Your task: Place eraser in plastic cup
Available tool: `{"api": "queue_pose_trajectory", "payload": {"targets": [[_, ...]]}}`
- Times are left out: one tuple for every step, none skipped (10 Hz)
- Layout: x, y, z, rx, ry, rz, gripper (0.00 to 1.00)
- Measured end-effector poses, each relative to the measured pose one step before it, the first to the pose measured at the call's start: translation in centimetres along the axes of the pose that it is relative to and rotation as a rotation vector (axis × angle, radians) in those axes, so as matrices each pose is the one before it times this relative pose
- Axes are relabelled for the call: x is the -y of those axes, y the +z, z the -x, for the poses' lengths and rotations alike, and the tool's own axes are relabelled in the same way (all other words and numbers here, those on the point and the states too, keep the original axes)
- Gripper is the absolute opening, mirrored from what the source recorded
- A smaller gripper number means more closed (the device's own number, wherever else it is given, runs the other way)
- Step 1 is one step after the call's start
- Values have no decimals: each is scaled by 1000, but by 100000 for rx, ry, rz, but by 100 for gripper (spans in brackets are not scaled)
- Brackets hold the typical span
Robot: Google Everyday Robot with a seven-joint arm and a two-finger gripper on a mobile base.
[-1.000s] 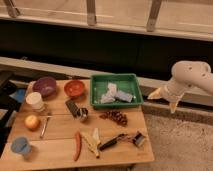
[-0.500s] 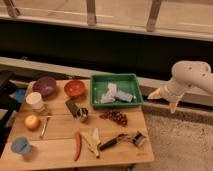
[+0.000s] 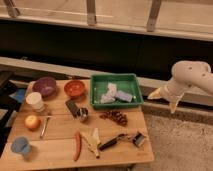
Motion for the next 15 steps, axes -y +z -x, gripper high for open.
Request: {"api": "queue_pose_trajectory", "payload": {"targets": [[3,7,-6,-18,0,-8,80],[-3,0,-1,-2,-5,3,80],[6,5,-5,-9,2,-12,80],[3,4,-6,-13,-3,-6,80],[-1,1,-1,-1,2,2,80],[4,-3,3,6,2,-5,80],[0,4,-2,-7,1,-2,80],[-1,-1,1,4,1,3,80],[-22,-34,43,74,9,43,80],[-64,-79,147,864,-1239,412,80],[-313,-494,179,1871,-1768,432,80],[-388,-679,162,3072,-2614,-35,80],[-1408,-1038,98,4350,-5228,147,80],[-1995,-675,-89,3166,-6037,344,80],[-2251,-576,-140,2387,-6559,257,80]]}}
